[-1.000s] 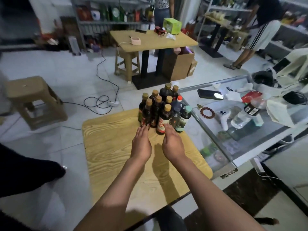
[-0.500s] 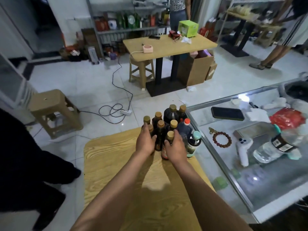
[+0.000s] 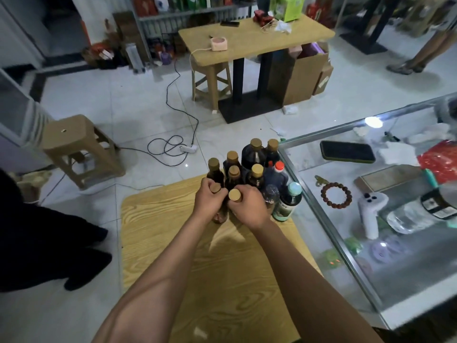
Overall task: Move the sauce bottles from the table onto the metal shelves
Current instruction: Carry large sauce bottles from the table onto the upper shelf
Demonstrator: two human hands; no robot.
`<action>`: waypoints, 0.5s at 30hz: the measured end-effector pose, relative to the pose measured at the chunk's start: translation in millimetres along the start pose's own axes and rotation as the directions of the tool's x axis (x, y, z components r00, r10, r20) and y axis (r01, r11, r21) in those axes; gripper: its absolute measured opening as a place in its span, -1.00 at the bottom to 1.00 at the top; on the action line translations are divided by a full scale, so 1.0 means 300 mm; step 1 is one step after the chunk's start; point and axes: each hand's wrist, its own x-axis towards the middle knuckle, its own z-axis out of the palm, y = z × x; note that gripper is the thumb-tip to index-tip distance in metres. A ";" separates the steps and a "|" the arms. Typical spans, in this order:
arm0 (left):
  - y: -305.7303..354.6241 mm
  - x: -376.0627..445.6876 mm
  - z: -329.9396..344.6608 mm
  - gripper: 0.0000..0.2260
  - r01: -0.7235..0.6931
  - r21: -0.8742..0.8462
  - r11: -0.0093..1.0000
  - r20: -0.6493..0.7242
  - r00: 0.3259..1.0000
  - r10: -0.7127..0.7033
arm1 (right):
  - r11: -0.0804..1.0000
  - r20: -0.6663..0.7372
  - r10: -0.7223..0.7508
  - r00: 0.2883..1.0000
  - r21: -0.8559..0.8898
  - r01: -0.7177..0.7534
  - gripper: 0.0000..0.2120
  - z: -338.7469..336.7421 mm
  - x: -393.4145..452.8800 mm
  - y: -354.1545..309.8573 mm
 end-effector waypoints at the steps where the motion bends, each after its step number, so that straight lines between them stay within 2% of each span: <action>1: -0.001 0.000 -0.004 -0.82 0.000 -0.015 1.000 0.014 1.000 0.000 | 1.000 0.004 -0.012 1.000 -0.003 0.012 -0.88 0.009 -0.001 -0.001; 6: -0.018 -0.022 -0.019 -0.88 -0.037 0.047 0.998 0.003 0.999 0.037 | 0.999 -0.017 -0.038 0.999 -0.012 0.037 -0.86 0.018 -0.030 -0.004; 11: -0.049 -0.123 -0.047 -0.80 -0.147 0.148 0.978 0.004 0.989 0.148 | 0.984 0.054 -0.087 0.995 -0.149 0.094 -0.83 0.001 -0.082 0.009; 15: -0.073 -0.199 -0.068 -0.68 -0.122 0.138 0.983 0.051 0.992 0.116 | 0.970 0.098 -0.096 0.991 -0.214 0.115 -0.75 -0.009 -0.163 0.010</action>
